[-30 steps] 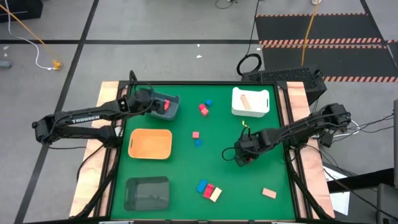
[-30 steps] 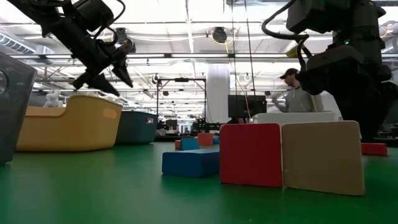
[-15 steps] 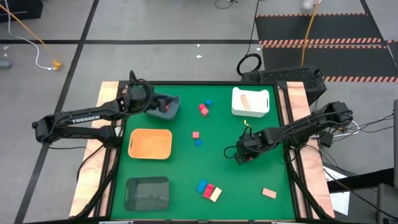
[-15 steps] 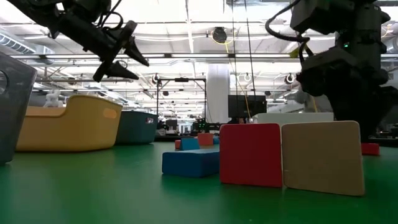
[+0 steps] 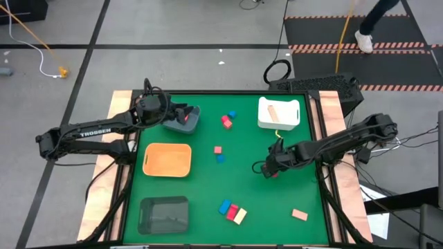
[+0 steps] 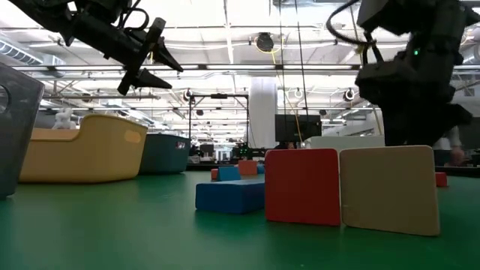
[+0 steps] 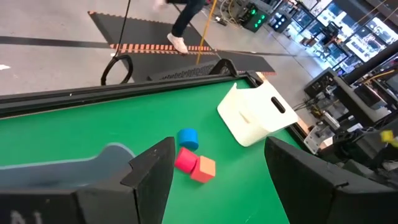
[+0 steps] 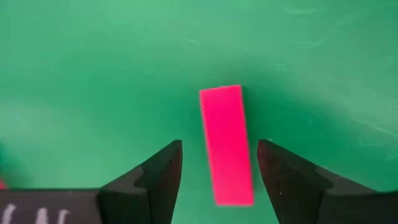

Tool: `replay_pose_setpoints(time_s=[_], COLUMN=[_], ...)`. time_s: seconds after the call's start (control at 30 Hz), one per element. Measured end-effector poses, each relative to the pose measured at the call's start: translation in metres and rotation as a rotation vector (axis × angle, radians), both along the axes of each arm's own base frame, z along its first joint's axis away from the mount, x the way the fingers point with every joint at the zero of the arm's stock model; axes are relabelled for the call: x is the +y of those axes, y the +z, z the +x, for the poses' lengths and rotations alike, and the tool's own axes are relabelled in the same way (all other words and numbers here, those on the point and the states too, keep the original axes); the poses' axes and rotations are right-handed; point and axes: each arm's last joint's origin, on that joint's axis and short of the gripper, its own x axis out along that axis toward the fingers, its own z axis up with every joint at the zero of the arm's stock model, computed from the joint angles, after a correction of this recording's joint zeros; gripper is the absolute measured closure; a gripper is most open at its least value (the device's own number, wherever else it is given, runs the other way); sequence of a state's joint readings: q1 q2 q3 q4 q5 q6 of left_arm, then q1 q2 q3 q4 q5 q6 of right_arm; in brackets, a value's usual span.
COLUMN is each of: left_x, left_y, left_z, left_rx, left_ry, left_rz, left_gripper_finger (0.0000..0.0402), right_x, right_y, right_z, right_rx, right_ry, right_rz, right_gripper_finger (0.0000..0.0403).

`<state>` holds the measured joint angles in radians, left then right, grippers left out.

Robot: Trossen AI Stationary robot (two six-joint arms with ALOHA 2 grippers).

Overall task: Sort & place blocks by color
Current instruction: Put the middle right red block into the yellow bin

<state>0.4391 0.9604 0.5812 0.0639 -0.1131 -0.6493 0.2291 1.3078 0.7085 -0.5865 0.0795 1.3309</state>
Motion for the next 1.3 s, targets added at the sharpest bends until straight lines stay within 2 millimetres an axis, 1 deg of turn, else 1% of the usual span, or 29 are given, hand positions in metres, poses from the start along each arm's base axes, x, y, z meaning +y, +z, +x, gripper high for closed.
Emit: replay_pose_setpoints(time_s=[0.17, 0.33, 0.47, 0.57, 0.83, 0.97, 1.07, 1.3], left_x=[0.0, 0.0, 0.001, 0.001, 0.002, 0.001, -0.002, -0.016], left_y=[0.0, 0.002, 0.006, 0.01, 0.016, 0.016, 0.017, 0.016], left_z=[0.0, 0.001, 0.002, 0.003, 0.004, 0.004, 0.005, 0.012], left_rx=[-0.002, -0.023, -0.082, -0.14, -0.196, -0.202, -0.225, -0.287], left_ry=[0.001, 0.001, 0.014, 0.022, 0.016, 0.015, -0.006, -0.075], left_rz=[0.0, 0.008, -0.01, -0.019, 0.016, 0.008, -0.032, -0.165], left_gripper_finger=[0.0151, 0.0151, 0.0151, 0.0151, 0.0151, 0.0151, 0.0151, 0.0151], right_x=[-0.001, -0.002, -0.002, -0.003, -0.003, -0.004, -0.006, -0.015], right_y=[-0.017, -0.027, -0.032, -0.033, -0.034, -0.033, -0.03, -0.01], right_z=[-0.004, -0.008, -0.012, -0.013, -0.014, -0.013, -0.011, 0.007], right_rx=[0.004, -0.028, -0.023, -0.016, -0.004, -0.014, -0.058, -0.323], right_ry=[-0.017, -0.028, 0.055, 0.116, 0.281, 0.29, 0.283, 0.227], right_rz=[0.005, 0.015, -0.012, -0.033, -0.093, -0.115, -0.123, -0.296], right_gripper_finger=[0.0202, 0.0202, 0.0213, 0.0233, 0.0318, 0.0322, 0.0322, 0.0322])
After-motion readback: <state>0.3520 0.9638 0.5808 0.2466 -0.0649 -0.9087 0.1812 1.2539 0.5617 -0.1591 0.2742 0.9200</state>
